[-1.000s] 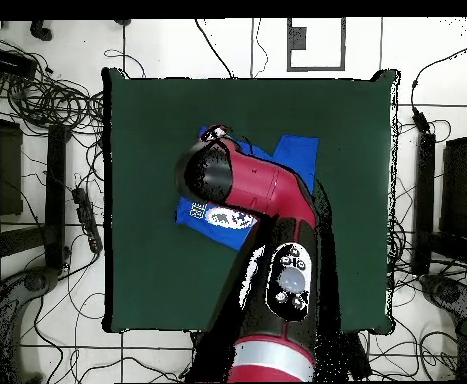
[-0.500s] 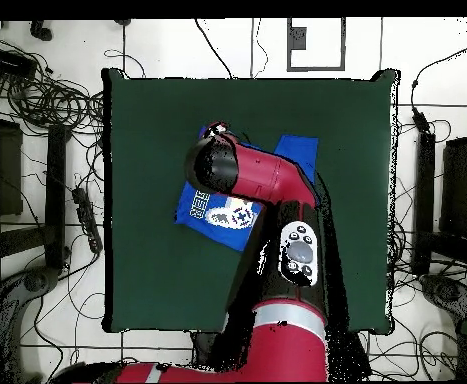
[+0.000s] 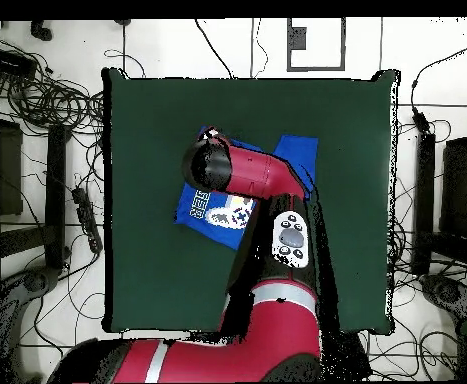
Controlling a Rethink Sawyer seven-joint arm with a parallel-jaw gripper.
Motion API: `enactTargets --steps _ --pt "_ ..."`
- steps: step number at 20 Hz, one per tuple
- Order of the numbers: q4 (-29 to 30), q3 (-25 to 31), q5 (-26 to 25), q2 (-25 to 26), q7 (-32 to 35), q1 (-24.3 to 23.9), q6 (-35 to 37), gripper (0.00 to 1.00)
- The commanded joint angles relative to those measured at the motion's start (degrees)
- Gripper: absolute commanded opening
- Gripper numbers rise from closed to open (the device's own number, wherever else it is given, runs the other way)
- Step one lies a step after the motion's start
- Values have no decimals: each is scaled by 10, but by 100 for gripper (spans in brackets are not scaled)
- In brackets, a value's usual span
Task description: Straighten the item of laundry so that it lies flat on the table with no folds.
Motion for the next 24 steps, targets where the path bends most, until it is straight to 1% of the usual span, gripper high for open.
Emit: enactTargets --steps 1,4,8,11,13,24 --pt "-10 60 -24 24 3 6 13 100" --pt "-11 67 -26 28 -1 3 6 100" --pt "-24 77 -38 51 -16 -6 -19 100" --pt "-31 77 -42 56 -21 -7 -12 100" --pt "-32 91 -47 59 -30 -16 -10 100" --pt "-42 126 -81 72 -25 -39 -19 100"
